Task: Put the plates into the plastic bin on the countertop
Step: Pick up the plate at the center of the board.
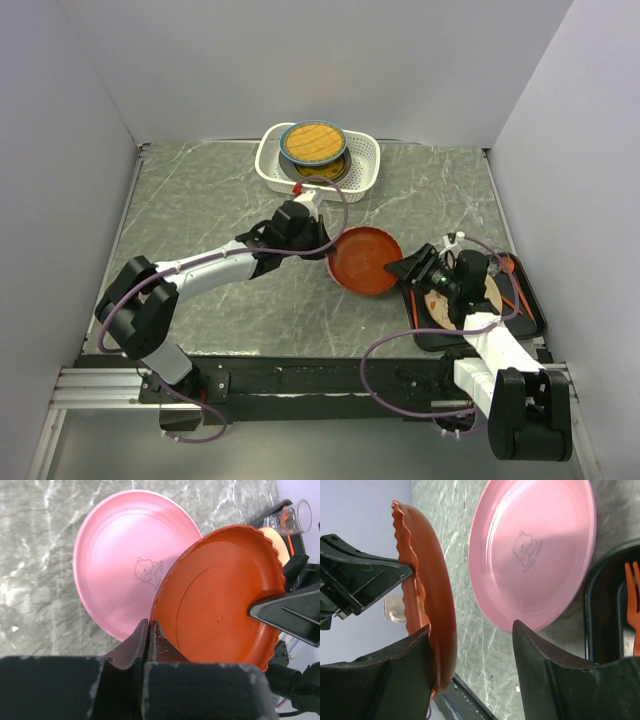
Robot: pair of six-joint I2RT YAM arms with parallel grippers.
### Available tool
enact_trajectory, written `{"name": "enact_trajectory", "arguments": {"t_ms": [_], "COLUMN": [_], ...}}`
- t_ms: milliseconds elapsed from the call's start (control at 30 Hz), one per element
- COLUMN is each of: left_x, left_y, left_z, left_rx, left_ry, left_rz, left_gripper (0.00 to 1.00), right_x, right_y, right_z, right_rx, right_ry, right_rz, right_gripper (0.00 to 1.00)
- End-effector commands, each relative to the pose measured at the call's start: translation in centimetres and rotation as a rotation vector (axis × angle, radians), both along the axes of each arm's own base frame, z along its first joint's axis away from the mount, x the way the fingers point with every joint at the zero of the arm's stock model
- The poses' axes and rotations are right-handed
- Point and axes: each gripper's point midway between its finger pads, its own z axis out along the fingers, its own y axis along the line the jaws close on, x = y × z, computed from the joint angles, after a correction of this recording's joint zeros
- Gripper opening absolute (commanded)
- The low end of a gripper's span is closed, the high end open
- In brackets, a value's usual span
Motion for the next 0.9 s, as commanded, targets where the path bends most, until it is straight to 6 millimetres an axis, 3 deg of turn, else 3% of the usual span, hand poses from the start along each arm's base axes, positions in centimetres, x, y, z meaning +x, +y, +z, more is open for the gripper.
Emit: {"name": "enact_trajectory", "arguments": {"t_ms": [0,33,67,133,267,333,433,467,533,567,667,767,867], "left_x": [-0.4,-0.4,-0.3,-0.5,-0.6,-0.6,-0.7,-0.7,-0.7,-0.8,-1.1,-1.3,-1.4], "left_y": [-2.2,-2.3,-2.4,-2.6,-2.2,-1.9,-1.4,-1.2,-0.8,-0.5,0.2,1.2,2.0], "left_z": [1.4,1.4,1.2,0.9,0.7,0.5,0.8,1.1,1.1,1.2,1.3,1.1,0.4], "left_rx": [-0.078,-0.077,-0.074,-0.075,-0.073,-0.064,-0.062,-0.062,-0.049,-0.046,-0.043,-0.028,0.013], "left_ry": [-0.02,-0.022,-0.018,-0.013,-0.016,-0.017,-0.038,-0.049,-0.056,-0.062,-0.086,-0.098,-0.09], "left_rz": [-0.052,-0.055,-0.056,-0.06,-0.046,-0.036,-0.033,-0.024,-0.017,-0.012,-0.007,0.018,0.03], "left_gripper": [0.01,0.01,0.01,0.01,0.01,0.01,0.14,0.25,0.39,0.56,0.88,0.99,0.99], "right_x": [-0.1,-0.2,-0.4,-0.6,-0.7,-0.7,-0.5,-0.4,-0.3,-0.3,0.0,-0.3,-0.1], "right_y": [0.4,0.4,0.5,0.3,0.1,0.2,0.2,0.2,0.4,0.5,0.7,2.3,3.1], "right_z": [0.6,0.5,0.2,0.1,0.0,0.2,0.6,0.7,0.8,0.6,0.5,0.4,0.1], "right_rx": [0.015,0.016,0.016,0.013,-0.001,-0.002,-0.003,-0.002,0.003,0.006,0.014,0.019,0.019], "right_ry": [-0.05,-0.05,-0.045,-0.046,-0.044,-0.049,-0.058,-0.059,-0.066,-0.058,-0.052,-0.045,-0.038], "right_rz": [0.012,0.011,0.013,0.003,-0.008,-0.006,-0.006,-0.006,-0.002,0.0,-0.002,0.044,0.057], "right_gripper": [0.57,0.49,0.28,0.11,0.0,0.0,0.0,0.0,0.0,0.0,0.0,0.0,0.0]}}
